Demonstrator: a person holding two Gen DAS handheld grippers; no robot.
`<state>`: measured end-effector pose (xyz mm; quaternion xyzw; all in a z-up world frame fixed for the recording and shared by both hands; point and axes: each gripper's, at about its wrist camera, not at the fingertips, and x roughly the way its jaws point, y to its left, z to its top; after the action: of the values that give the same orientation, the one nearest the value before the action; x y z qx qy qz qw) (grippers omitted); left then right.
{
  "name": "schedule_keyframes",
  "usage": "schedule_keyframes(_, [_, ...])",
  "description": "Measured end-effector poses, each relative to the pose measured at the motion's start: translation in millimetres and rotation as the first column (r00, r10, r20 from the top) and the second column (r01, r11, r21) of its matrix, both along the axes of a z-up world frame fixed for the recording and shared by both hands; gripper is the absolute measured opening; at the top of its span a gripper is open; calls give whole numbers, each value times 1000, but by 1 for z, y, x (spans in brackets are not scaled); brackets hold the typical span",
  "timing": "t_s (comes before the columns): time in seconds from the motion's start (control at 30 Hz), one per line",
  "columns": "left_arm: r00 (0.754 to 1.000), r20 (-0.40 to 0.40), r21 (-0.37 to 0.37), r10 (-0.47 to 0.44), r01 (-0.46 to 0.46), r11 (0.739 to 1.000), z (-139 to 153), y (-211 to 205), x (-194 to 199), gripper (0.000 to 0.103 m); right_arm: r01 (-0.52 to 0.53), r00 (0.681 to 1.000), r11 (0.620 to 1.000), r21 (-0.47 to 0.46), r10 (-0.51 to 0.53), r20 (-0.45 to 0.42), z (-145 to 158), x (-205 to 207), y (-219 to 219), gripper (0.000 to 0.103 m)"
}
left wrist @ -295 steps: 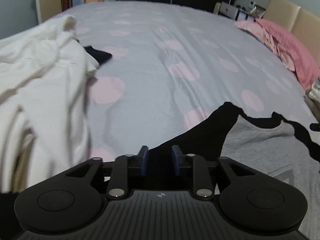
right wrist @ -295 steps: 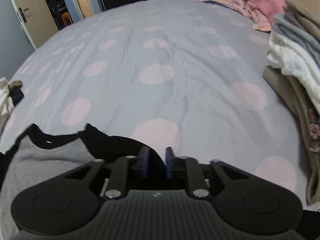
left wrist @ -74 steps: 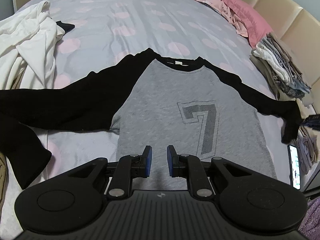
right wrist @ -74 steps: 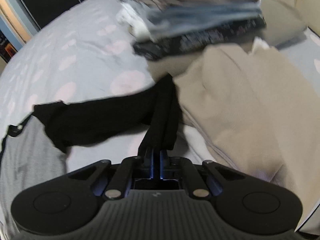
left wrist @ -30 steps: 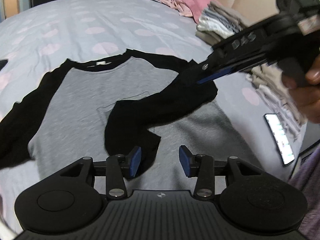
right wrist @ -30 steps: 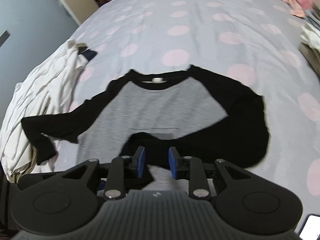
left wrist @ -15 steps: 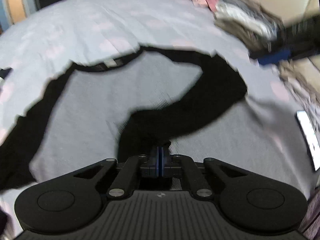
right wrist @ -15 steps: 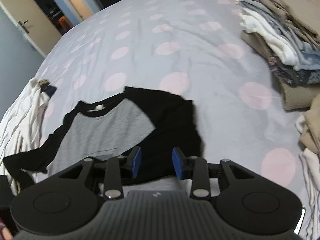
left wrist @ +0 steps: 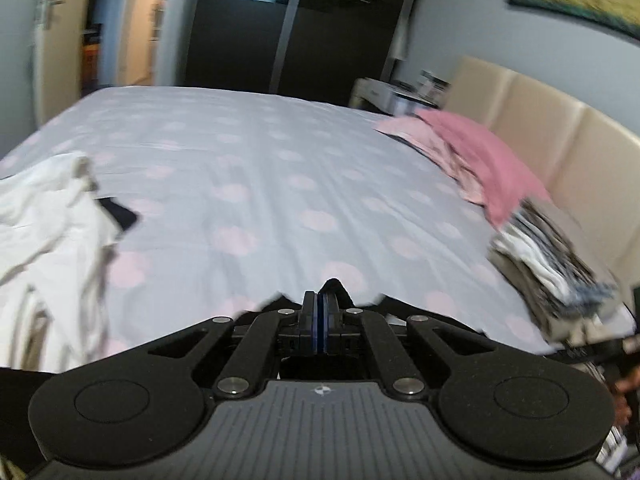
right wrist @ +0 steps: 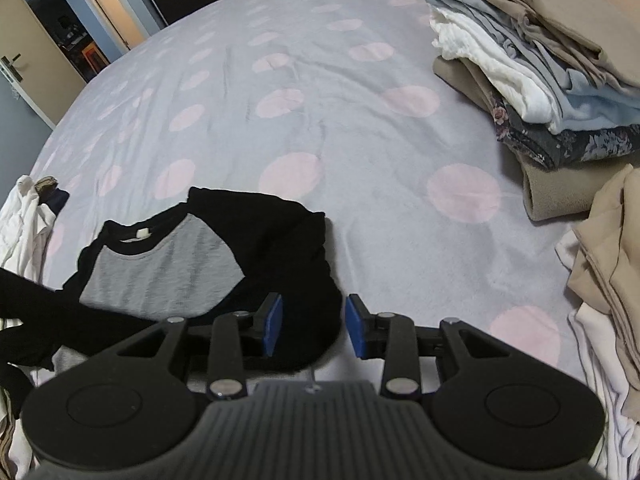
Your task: Fold clothes
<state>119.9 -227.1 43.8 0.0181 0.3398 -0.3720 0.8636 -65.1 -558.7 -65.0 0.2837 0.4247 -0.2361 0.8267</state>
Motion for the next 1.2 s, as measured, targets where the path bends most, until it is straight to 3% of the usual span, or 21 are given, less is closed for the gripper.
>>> schedule_keyframes(0.17, [982,-25,-10,188,-188,982,-3,34,30,1,1,1000,1000,-5,-1,0,-3,4,-2,38])
schedule_keyframes(0.3, [960,-103,27,261,-259,965,-21,46,49,1,-25,1000,1000,-5,25,6,-7,11,2,38])
schedule_keyframes(0.4, [956,-109,66,273,-267,961,-35,46,53,1,-51,999,999,9,51,18,-10,18,5,37])
schedule_keyframes(0.57, [954,-147,69,260,-253,965,-44,50,55,1,-144,989,989,33,143,23,-15,33,21,34])
schedule_keyframes(0.77, [956,-151,75,251,-242,967,-48,51,53,1,-329,940,942,-67,321,-114,-31,54,57,34])
schedule_keyframes(0.93, [953,-159,77,257,-247,966,-50,53,54,1,-344,931,935,-84,328,-158,-46,59,56,33])
schedule_keyframes(0.97, [953,-150,70,262,-254,965,-48,55,53,1,-343,931,935,-92,324,-169,-48,59,55,13])
schedule_keyframes(1.07, [955,-119,56,273,-268,962,-44,59,53,1,-278,950,954,-111,257,-175,-41,51,44,10])
schedule_keyframes(1.2, [955,-144,111,260,-245,963,-58,53,57,1,-186,968,975,-123,160,-195,-35,37,21,9])
